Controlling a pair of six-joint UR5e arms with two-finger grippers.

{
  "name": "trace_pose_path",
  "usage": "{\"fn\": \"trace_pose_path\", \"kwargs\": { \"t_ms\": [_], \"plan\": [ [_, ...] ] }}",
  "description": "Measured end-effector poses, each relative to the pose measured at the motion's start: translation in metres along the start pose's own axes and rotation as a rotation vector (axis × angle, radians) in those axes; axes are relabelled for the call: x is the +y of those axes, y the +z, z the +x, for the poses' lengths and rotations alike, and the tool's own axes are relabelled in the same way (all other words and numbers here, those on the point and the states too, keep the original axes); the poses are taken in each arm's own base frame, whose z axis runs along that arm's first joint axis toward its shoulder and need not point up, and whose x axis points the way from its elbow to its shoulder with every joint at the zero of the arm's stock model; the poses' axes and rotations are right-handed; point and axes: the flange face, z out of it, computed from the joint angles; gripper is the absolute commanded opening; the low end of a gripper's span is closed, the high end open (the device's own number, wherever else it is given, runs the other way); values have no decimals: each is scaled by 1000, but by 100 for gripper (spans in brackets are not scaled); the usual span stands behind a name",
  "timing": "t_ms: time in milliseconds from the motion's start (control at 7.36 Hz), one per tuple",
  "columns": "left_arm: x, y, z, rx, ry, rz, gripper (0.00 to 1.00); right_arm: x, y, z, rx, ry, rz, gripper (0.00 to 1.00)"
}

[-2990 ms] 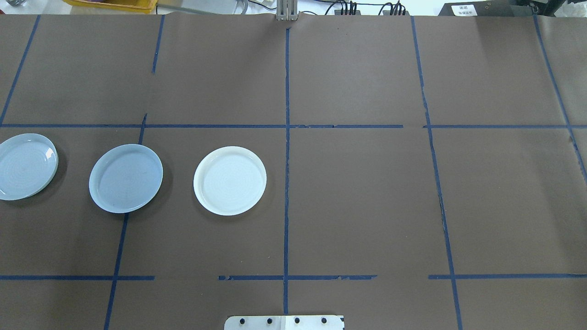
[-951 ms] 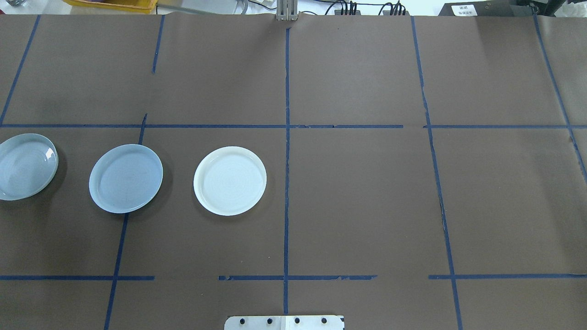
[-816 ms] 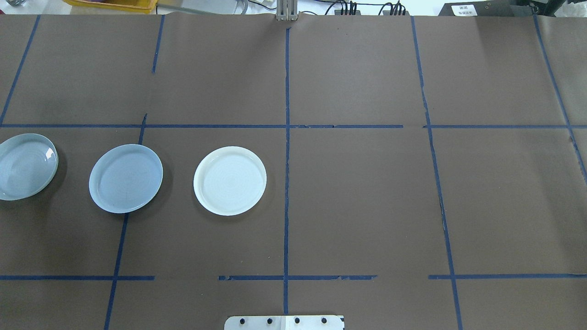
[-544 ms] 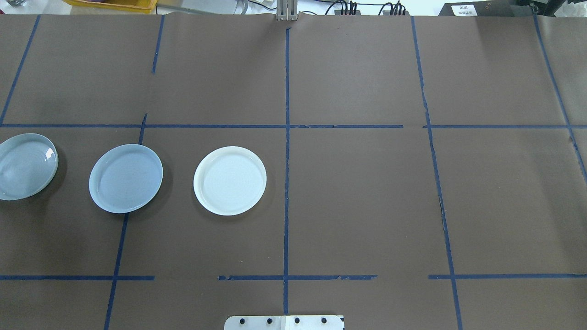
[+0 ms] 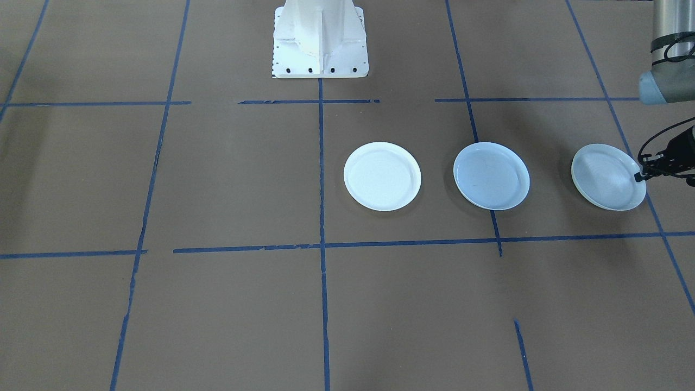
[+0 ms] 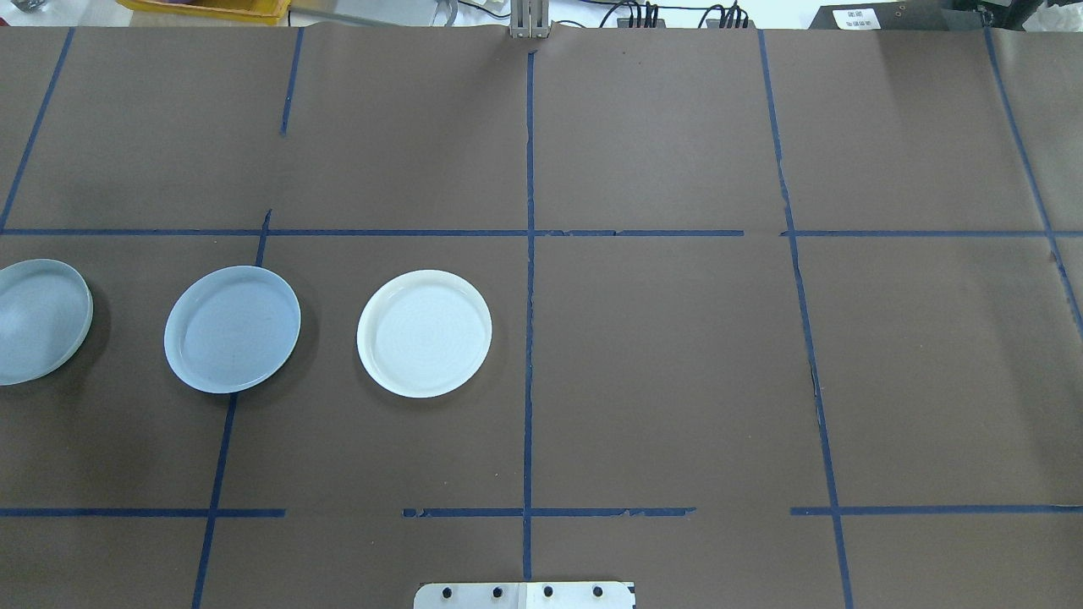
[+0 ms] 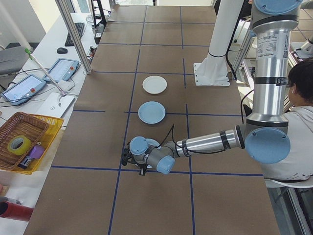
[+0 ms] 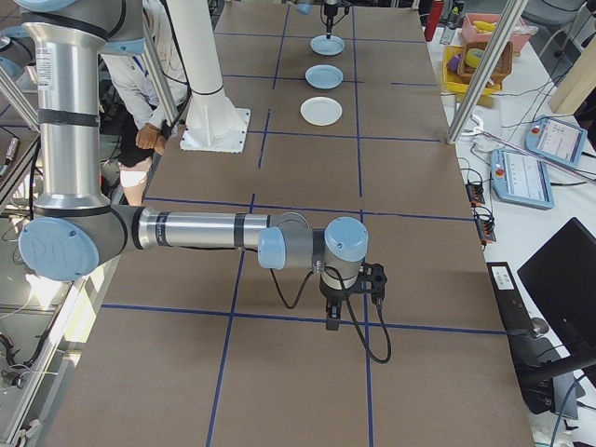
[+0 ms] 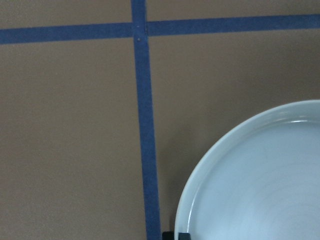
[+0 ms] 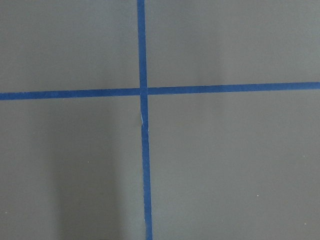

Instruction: Stack plate in center

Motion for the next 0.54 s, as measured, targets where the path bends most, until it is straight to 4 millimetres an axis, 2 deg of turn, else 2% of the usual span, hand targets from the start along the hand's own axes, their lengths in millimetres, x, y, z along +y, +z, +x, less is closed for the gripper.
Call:
{"fn": "trace_pose_path", "kwargs": {
  "t_ms": [272, 544],
  "plan": [
    [4, -8, 16, 144, 3, -53, 0, 0, 0, 0, 1, 0, 0, 100],
    [-3, -36, 36, 233, -16, -48, 0, 0, 0, 0, 0, 1, 0, 100]
  ]
}}
